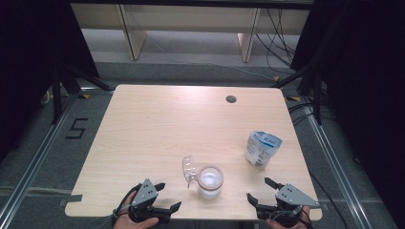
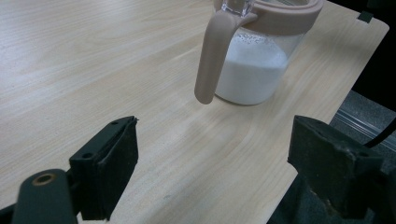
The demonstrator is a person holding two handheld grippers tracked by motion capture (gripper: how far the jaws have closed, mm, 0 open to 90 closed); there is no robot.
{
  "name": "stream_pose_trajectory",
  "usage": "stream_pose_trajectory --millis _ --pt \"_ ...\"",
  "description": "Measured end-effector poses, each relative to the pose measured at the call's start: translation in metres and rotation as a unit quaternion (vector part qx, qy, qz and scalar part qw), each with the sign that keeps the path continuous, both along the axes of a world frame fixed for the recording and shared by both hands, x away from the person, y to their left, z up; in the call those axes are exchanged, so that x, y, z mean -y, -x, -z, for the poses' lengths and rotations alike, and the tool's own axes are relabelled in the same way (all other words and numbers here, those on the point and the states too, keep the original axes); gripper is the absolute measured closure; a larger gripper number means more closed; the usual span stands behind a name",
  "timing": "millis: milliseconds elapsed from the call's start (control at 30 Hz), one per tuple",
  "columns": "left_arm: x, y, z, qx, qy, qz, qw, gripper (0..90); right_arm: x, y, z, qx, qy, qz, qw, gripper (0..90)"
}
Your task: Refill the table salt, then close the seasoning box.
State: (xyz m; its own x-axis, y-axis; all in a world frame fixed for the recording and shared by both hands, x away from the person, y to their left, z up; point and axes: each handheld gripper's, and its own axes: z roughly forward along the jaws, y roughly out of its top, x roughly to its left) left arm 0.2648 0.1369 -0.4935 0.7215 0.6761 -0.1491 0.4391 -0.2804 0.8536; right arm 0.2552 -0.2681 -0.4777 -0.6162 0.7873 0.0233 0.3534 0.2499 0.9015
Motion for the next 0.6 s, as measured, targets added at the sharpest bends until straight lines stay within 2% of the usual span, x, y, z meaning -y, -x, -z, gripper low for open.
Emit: stream_pose_trajectory --millis 33,67,267,300,333,400,433,467,500,567,600 --pt "0.0 0.0 0.0 0.0 0.0 0.0 1.0 15.6 -0.001 0.003 0.0 -0.014 -0.005 0.003 0.9999 17.9" --pt "0.0 0.001 -0.001 -0.001 -0.003 -0.002 1.0 15.6 -0.001 0.002 0.001 -0.007 0.002 -0.005 1.0 17.8" --pt "-0.001 0.0 -0.001 0.0 -0.001 0.0 1.0 15.6 -0.005 0.008 0.002 -0.012 0.003 -0.013 0.9998 17.5" --pt "-0.002 0.0 -0.001 0.0 -0.002 0.0 1.0 15.6 -0.004 0.009 0.002 -0.004 0.011 -0.015 0.9998 17.5" --pt "-0.002 0.0 -0.001 0.001 -0.002 0.0 1.0 15.6 -0.006 0.012 0.003 -0.019 0.003 -0.01 0.9998 17.4" --pt "-0.002 0.0 -0.001 0.001 -0.001 -0.002 1.0 15.6 -0.007 0.014 0.002 -0.016 0.01 -0.011 0.9998 17.4" --pt "-0.001 0.0 -0.001 0.0 0.002 -0.006 1.0 15.6 -0.006 0.013 0.003 -0.005 0.015 -0.022 0.9996 17.2" --pt "-0.001 -0.001 -0.001 0.0 0.003 -0.007 1.0 15.6 -0.007 0.016 0.003 -0.018 0.017 -0.014 0.9996 16.9" --pt "-0.002 -0.001 -0.001 -0.001 -0.001 -0.006 1.0 15.6 -0.008 0.018 0.004 -0.022 0.013 -0.015 0.9996 16.9" --pt "-0.002 -0.002 -0.001 0.004 0.0 -0.003 1.0 15.6 -0.008 0.018 0.005 -0.019 0.018 -0.03 0.9992 16.8" --pt "-0.002 -0.002 -0.001 0.003 0.001 -0.003 1.0 15.7 -0.009 0.019 0.005 -0.018 0.021 -0.023 0.9993 16.6"
